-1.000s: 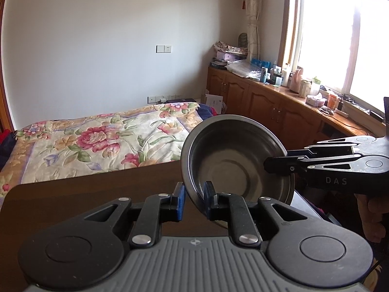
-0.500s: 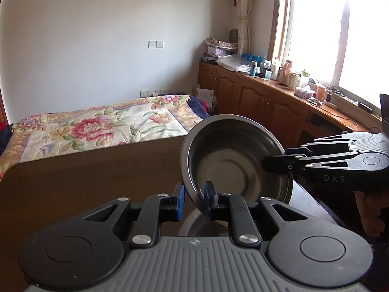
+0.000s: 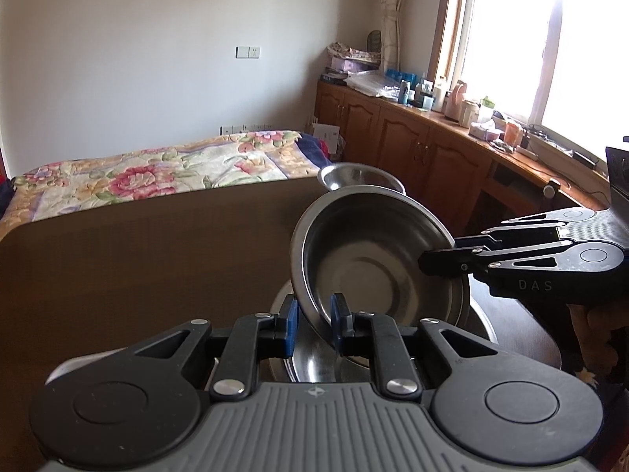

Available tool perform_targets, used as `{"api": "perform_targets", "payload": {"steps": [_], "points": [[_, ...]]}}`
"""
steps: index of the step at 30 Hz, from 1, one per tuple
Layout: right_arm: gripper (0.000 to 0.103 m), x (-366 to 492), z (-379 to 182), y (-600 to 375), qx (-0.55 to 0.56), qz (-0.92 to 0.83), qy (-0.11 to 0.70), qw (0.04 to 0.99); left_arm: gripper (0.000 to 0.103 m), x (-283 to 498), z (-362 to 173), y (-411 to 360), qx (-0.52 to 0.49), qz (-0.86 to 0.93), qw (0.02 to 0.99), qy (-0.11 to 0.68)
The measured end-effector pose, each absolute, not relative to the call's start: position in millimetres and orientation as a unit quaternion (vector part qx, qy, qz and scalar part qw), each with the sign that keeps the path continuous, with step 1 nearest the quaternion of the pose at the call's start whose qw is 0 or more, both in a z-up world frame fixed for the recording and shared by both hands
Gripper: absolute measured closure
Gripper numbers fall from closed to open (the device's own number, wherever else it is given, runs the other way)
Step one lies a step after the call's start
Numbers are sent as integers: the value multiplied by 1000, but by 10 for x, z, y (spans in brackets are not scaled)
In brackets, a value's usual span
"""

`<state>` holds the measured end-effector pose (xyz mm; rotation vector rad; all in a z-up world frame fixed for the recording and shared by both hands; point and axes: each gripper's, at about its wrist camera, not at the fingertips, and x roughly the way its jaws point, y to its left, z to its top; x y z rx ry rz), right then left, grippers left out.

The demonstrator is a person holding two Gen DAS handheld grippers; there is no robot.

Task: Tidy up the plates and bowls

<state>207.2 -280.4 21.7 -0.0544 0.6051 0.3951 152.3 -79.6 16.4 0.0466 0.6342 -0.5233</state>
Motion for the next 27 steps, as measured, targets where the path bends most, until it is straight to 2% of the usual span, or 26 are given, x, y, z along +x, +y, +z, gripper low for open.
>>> {"api": "perform_targets", "payload": {"steps": [21,27], "points": [[85,1981,-7,-2738,-50,195,320,926,57,1534,-50,-821,37,-257,906,335],[83,1963,3,-2727,-55,193,315,928,53,1499,-72,-861,40,-258,906,333]]}}
